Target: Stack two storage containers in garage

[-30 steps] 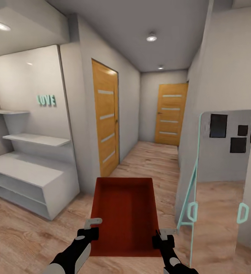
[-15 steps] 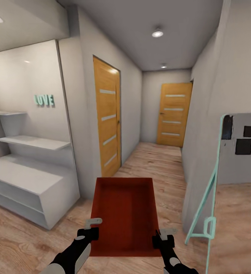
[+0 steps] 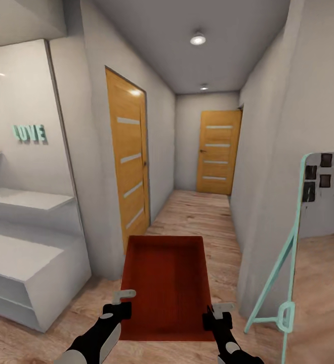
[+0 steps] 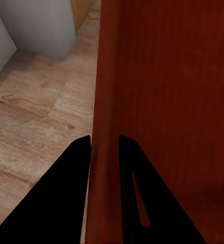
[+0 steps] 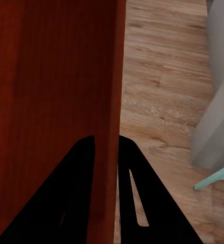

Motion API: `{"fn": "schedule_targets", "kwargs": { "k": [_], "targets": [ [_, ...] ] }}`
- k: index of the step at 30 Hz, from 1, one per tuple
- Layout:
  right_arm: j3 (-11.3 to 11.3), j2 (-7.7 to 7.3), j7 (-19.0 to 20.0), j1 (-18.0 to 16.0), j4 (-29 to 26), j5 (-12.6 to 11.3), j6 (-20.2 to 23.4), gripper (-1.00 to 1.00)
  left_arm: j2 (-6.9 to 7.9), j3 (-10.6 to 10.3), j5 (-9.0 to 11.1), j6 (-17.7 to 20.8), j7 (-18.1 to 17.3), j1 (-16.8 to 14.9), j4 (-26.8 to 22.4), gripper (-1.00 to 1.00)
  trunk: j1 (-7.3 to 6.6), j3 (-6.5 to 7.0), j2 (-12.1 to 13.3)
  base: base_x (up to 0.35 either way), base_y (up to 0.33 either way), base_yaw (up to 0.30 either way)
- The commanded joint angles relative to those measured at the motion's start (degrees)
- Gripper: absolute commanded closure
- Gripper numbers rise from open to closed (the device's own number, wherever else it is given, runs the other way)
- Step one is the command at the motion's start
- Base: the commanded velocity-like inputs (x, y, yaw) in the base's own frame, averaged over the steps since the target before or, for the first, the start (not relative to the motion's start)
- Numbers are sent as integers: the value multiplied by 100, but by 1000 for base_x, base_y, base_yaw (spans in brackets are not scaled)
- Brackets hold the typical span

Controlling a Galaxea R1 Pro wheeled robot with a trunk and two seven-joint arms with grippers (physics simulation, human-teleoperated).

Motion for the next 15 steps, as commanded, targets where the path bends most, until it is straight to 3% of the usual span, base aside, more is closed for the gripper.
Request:
{"fn": "schedule_targets", "kwargs": {
  "k": [1, 15],
  "targets": [
    [-42, -11, -394, -11, -2, -67, -333, 100, 14, -53, 62, 39, 95, 2, 9, 100, 5, -10, -7, 322, 138, -282],
    [-46, -13, -393, -11, -2, -64, -333, 100, 14, -52, 62, 39, 95, 2, 9, 100, 5, -10, -7, 321, 138, -264]
  ]
}}
